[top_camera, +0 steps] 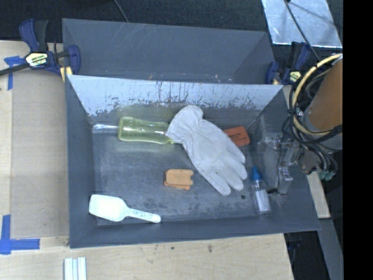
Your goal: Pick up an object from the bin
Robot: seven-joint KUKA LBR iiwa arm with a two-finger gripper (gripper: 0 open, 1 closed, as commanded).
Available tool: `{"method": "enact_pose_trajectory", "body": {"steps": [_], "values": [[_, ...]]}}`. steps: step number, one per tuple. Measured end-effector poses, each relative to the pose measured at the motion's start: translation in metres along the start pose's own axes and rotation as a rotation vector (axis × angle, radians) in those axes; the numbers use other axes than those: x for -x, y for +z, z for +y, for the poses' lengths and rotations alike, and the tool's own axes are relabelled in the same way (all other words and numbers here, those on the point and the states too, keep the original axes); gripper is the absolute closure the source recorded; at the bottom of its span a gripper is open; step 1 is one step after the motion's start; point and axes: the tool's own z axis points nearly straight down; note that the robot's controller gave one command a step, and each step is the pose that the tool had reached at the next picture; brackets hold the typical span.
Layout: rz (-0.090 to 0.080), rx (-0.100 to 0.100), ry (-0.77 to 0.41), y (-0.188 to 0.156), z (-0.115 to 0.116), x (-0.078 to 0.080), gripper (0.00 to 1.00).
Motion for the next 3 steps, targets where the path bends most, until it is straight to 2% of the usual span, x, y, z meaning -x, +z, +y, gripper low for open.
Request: {"method": "enact_pose_trajectory", "body": {"steps": [1,2,3], "values": [[-0.009,-0.001,-0.003,-0.004,0.001,0.002,0.00],[-0.011,0.000,0.339,0.047,0.057,0.006,0.00],[-0.005,0.001,0.175,0.064,0.079,-0.002,0.00]]}}
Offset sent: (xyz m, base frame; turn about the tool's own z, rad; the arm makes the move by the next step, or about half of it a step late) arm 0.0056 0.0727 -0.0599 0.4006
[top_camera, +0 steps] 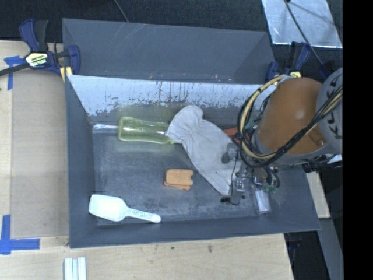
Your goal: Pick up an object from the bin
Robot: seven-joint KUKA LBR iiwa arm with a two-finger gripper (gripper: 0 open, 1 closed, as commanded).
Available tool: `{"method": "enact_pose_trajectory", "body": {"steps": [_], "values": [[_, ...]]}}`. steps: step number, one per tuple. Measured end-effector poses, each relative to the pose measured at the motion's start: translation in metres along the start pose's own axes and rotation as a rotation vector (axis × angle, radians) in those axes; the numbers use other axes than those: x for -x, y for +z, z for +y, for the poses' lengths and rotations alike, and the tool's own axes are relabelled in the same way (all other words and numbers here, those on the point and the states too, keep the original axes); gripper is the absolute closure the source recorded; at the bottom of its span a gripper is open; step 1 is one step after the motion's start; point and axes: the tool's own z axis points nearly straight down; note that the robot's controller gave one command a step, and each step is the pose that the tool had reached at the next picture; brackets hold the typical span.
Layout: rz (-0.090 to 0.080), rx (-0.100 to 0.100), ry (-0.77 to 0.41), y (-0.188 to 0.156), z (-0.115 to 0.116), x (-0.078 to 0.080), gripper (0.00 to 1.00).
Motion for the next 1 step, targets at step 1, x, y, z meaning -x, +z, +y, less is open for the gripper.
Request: {"method": "enact_pose_trajectory", "body": {"steps": [1], "values": [[0.000,-0.001,-0.047,0.0139,0.0341,0.0016,0.00]]}}
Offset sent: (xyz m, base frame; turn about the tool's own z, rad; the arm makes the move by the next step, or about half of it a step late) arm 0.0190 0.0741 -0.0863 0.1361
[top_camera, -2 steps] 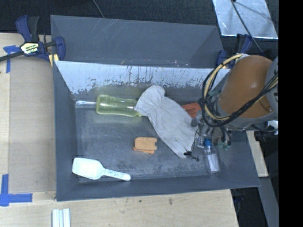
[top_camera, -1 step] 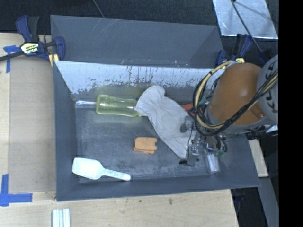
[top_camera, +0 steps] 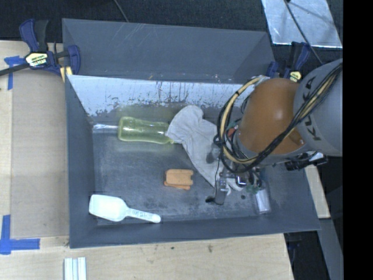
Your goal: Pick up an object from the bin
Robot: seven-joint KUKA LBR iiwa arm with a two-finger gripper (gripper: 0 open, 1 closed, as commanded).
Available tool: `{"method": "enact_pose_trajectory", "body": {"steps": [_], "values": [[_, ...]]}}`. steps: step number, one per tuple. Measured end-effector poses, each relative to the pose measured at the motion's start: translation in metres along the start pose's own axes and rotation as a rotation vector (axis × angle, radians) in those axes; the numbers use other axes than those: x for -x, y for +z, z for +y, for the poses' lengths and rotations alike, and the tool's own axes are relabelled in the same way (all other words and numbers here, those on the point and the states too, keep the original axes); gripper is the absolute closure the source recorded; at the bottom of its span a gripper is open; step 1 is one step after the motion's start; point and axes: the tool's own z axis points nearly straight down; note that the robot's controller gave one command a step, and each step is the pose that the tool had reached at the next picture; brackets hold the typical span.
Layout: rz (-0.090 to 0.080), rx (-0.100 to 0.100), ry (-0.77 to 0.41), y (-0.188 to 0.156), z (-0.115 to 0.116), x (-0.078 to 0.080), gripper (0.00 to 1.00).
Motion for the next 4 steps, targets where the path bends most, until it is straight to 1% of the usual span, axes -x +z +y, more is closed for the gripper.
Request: {"method": "enact_pose_trajectory", "body": {"steps": [1,2,4], "values": [[0.000,0.000,0.182,0.075,0.042,0.006,0.00],[-0.004,0.000,0.112,0.071,0.061,-0.005,1.00],[-0.003,0.000,0.112,0.068,0.061,-0.005,1.00]]}}
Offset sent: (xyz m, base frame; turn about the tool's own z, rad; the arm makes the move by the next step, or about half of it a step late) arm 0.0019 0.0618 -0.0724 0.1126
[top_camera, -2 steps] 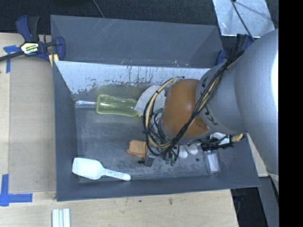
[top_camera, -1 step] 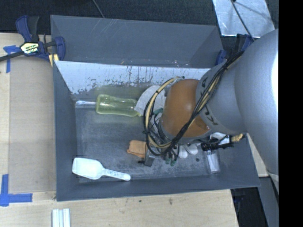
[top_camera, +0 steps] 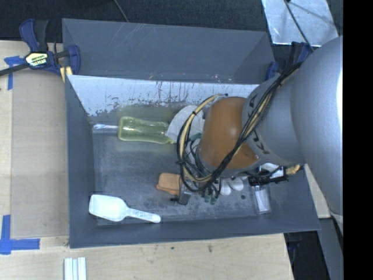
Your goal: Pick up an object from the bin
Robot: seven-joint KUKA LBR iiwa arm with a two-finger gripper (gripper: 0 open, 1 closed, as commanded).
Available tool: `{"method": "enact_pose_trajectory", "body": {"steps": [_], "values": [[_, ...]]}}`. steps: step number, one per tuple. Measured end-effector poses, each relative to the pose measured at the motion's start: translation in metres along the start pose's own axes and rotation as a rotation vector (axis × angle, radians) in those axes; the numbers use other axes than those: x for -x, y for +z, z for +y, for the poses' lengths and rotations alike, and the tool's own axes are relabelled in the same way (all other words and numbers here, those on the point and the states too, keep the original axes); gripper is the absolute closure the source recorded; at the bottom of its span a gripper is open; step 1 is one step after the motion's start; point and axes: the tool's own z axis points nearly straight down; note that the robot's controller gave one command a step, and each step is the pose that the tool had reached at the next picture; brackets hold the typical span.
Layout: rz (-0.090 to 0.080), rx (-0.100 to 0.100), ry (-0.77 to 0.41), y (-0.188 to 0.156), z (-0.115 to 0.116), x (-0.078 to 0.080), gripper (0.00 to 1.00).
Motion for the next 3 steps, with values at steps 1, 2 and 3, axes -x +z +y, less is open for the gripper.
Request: {"method": "enact_pose_trajectory", "body": {"steps": [1,2,3], "values": [[0.008,-0.003,0.000,-0.012,-0.001,-0.002,1.00],[0.009,-0.003,0.000,-0.036,-0.001,-0.002,1.00],[0.001,0.000,-0.001,-0.056,0.000,0.000,1.00]]}}
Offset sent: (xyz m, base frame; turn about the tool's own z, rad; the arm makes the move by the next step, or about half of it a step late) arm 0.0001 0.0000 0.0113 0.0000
